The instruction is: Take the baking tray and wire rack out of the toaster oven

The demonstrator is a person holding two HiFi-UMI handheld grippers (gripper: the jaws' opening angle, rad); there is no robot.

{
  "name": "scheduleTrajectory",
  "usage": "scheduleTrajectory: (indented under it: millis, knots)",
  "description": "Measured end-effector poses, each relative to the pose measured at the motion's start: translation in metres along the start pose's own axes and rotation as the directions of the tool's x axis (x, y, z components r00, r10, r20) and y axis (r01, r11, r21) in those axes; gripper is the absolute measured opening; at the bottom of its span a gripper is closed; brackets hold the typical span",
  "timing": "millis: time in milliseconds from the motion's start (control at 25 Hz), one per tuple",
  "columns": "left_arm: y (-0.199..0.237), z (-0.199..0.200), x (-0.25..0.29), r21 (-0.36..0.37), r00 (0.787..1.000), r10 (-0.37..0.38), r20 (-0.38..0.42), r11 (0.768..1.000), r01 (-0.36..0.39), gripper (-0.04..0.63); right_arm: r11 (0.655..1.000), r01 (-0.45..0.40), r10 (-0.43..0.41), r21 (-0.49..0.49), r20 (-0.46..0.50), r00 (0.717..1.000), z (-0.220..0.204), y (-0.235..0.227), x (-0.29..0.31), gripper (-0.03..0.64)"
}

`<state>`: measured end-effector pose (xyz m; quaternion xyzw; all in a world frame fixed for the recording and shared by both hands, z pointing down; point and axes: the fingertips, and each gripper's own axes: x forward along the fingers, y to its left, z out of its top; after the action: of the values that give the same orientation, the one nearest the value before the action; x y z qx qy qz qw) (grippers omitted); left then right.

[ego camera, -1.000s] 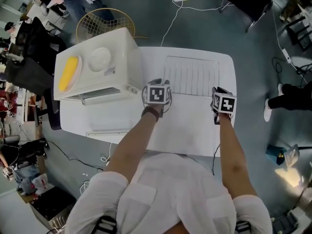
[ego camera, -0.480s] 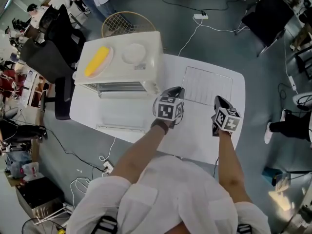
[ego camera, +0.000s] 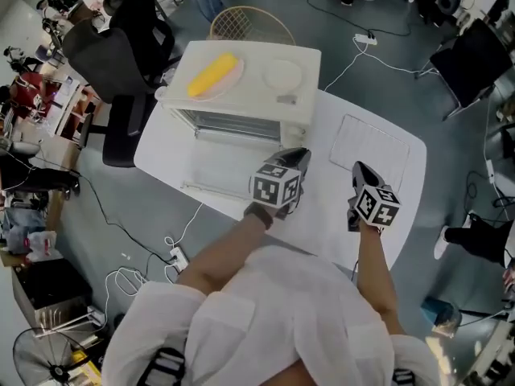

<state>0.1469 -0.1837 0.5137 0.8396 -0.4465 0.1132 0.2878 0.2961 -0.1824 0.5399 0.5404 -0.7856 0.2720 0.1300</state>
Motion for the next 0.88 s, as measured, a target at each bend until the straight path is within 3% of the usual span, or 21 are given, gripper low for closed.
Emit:
scheduleTrajectory:
  millis: [440,880]
  knots:
    - [0.135,0.0,-0.104,-0.068,0.993,0.114,0.019,0.991,-0.113,0.028,0.988,-0.108,0.095,-0.107,-0.116,0.989,-0.03,0.141,0.061,0.005]
    - [0.282,-0.003,-0.184,-0.084,0.959,0.282,-0.016,0.956,-0.283,0.028,0.933,-0.194,0.113,-0.303,-0.264,0.958,-0.058,0.262,0.146,0.034]
